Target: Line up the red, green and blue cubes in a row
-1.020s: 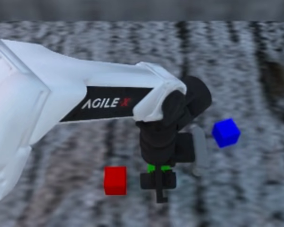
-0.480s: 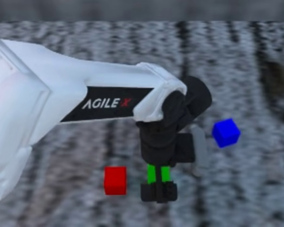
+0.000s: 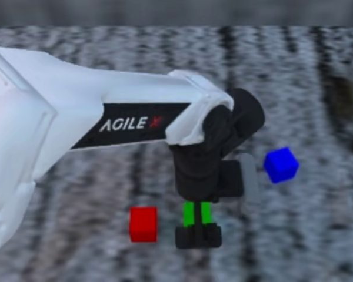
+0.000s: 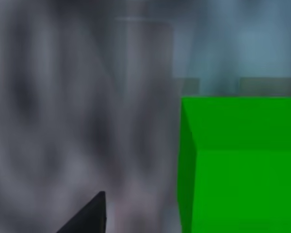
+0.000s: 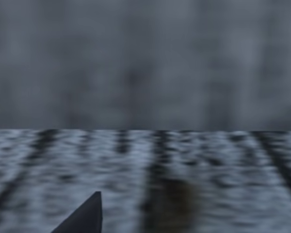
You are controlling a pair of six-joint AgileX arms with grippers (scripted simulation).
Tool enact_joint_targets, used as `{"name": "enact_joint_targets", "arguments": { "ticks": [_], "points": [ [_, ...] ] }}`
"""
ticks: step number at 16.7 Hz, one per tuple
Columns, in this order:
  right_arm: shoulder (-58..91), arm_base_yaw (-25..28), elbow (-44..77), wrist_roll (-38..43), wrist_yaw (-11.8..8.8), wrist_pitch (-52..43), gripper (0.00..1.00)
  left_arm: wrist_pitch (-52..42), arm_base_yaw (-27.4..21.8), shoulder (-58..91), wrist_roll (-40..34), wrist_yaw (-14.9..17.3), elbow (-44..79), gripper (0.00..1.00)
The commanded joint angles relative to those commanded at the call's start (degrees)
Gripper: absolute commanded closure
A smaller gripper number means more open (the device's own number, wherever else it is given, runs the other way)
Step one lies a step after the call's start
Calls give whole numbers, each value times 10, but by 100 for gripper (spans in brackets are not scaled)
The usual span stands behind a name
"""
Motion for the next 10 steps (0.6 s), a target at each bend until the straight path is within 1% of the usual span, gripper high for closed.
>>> {"name": "enact_joint_targets", "arguments": {
  "ticks": [5, 7, 10],
  "points": [
    [0, 0, 0, 0, 0, 0, 0, -101, 7, -33, 1, 0, 63, 0],
    [0, 0, 0, 0, 0, 0, 0, -117, 8, -41, 1, 0, 74, 0],
    [0, 0, 0, 0, 0, 0, 0, -116, 5, -39, 1, 0, 73, 0]
  ]
}}
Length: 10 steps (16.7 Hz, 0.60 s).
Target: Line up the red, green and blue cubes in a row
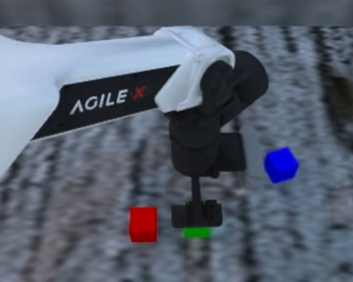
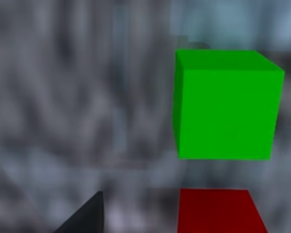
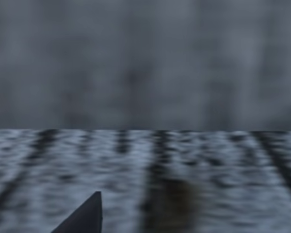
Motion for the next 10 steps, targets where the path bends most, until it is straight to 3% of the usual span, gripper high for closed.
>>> {"name": "enact_joint_targets", "arguments": {
  "ticks": [5, 10],
  "points": [
    [59, 16, 57, 3, -2, -39, 0, 38, 29, -58, -19, -5, -52, 0],
    [270, 57, 234, 11, -1, -156, 0, 147, 123, -253, -88, -13, -218, 0]
  ]
}}
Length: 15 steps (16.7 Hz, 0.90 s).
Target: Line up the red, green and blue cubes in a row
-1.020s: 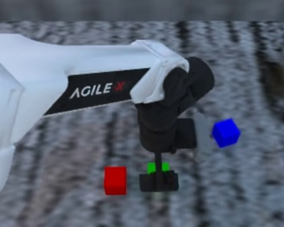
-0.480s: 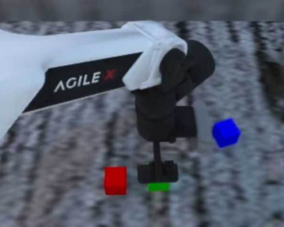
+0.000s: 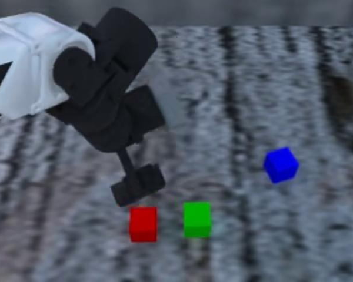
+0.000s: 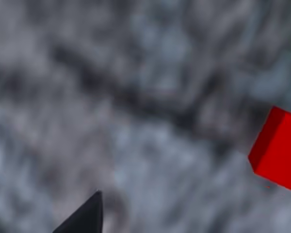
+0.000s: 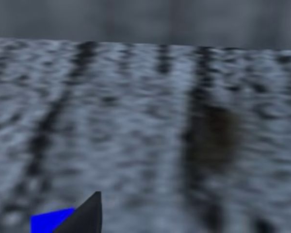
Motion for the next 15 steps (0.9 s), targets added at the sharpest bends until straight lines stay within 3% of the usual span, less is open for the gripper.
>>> {"name": "enact_joint_targets", "arguments": {
  "ticks": [10, 15],
  "points": [
    [602, 106, 436, 18, 1, -313, 0, 291, 243, -562, -201, 0, -452, 0],
    [819, 147, 606, 24, 1, -426, 0, 423, 329, -798, -282, 5, -621, 0]
  ]
}}
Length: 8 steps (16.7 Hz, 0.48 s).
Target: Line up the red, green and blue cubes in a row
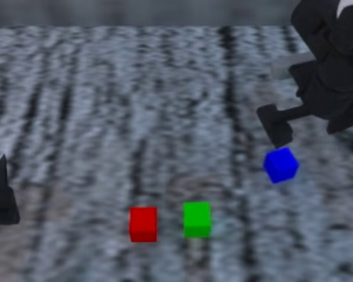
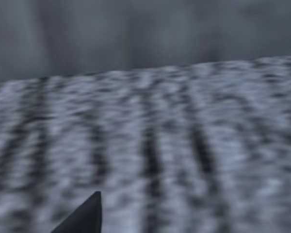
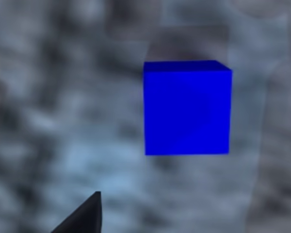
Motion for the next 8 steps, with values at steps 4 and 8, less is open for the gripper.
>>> {"name": "enact_joint_targets", "arguments": {
  "ticks": [4, 8],
  "points": [
    [91, 17, 78, 3, 1, -48, 0, 69, 38, -103, -37, 2, -73, 0],
    [105, 20, 90, 4, 1, -55, 0, 80, 43, -118, -42, 3, -84, 0]
  ]
}}
